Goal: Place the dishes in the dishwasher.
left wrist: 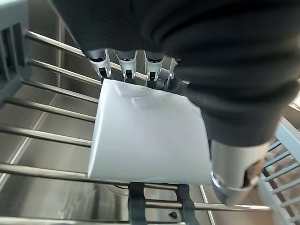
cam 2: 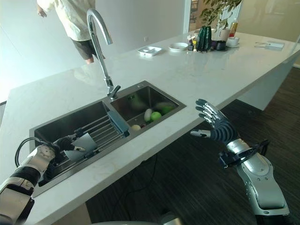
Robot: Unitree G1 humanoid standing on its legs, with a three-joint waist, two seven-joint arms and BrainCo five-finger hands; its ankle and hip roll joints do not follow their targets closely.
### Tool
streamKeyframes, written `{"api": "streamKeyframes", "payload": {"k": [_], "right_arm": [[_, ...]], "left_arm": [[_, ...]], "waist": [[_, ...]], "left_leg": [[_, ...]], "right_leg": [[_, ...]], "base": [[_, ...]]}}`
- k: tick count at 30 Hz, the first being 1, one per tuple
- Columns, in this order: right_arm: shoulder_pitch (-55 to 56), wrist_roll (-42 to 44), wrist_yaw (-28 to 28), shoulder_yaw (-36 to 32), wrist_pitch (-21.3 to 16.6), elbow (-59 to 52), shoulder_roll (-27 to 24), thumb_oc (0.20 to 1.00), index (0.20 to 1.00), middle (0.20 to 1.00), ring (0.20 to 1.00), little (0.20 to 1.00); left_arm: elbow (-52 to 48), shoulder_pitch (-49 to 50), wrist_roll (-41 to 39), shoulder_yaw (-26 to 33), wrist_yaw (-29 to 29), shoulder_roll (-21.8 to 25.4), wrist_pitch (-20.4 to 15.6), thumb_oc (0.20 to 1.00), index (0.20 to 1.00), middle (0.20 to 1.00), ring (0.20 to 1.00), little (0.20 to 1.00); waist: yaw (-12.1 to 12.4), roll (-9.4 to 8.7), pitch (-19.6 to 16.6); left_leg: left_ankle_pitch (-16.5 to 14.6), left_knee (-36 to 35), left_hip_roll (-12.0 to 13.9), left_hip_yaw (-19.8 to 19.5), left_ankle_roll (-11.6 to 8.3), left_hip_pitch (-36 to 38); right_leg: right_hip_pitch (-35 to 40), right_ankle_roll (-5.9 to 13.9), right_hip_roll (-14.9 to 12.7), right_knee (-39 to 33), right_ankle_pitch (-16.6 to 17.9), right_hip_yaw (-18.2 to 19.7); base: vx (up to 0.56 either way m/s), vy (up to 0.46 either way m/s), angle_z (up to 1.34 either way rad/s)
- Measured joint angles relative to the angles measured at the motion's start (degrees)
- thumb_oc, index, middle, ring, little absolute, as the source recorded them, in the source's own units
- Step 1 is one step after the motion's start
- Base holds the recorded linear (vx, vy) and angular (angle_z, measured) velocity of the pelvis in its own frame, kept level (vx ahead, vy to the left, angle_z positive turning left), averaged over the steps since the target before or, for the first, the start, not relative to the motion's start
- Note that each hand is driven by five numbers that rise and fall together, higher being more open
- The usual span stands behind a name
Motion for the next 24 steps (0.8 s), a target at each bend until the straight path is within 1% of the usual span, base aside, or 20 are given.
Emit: {"api": "streamKeyframes", "payload": {"k": [8,12,14,24], "right_arm": [[0.0,0.0,-0.04,0.01,0.01,-0.11,0.0,1.0,1.0,1.0,1.0,1.0],[0.0,0.0,-0.04,0.02,0.01,-0.11,0.0,1.0,1.0,1.0,1.0,1.0],[-0.01,0.0,-0.07,0.14,0.01,-0.11,-0.06,1.0,1.0,1.0,1.0,1.0],[-0.01,0.0,-0.05,0.32,0.02,-0.19,-0.06,1.0,1.0,1.0,1.0,1.0]], "left_arm": [[3.14,0.01,0.12,-0.36,0.0,-0.01,-0.12,1.0,1.0,1.0,1.0,1.0],[3.28,0.01,2.48,-0.48,0.02,0.0,-0.24,1.0,1.0,1.0,1.0,1.0],[3.32,0.01,4.57,-2.14,0.15,-0.05,-0.63,1.0,1.0,1.0,1.0,1.0],[3.46,0.0,7.22,-2.13,0.94,-0.02,-1.71,1.0,1.0,1.0,1.0,1.0]], "waist": [[-0.03,0.21,-0.12],[-0.03,0.38,-0.13],[-0.03,0.55,-0.18],[-0.32,0.85,-0.1]], "left_leg": [[0.0,0.0,0.01,0.18,0.0,0.1],[0.0,0.0,0.03,0.25,0.0,0.15],[-0.01,0.0,0.09,0.26,-0.01,0.16],[-0.01,0.0,0.0,0.46,-0.02,0.17]], "right_leg": [[0.01,0.03,0.0,-0.01,0.03,0.09],[0.03,0.04,-0.01,-0.01,0.04,0.12],[0.03,0.05,-0.01,-0.01,0.04,0.12],[-0.09,0.09,-0.01,-0.01,0.07,0.25]], "base": [[0.0,0.0,0.0],[0.0,0.0,0.0],[0.0,0.0,0.0],[0.0,0.0,0.0]]}}
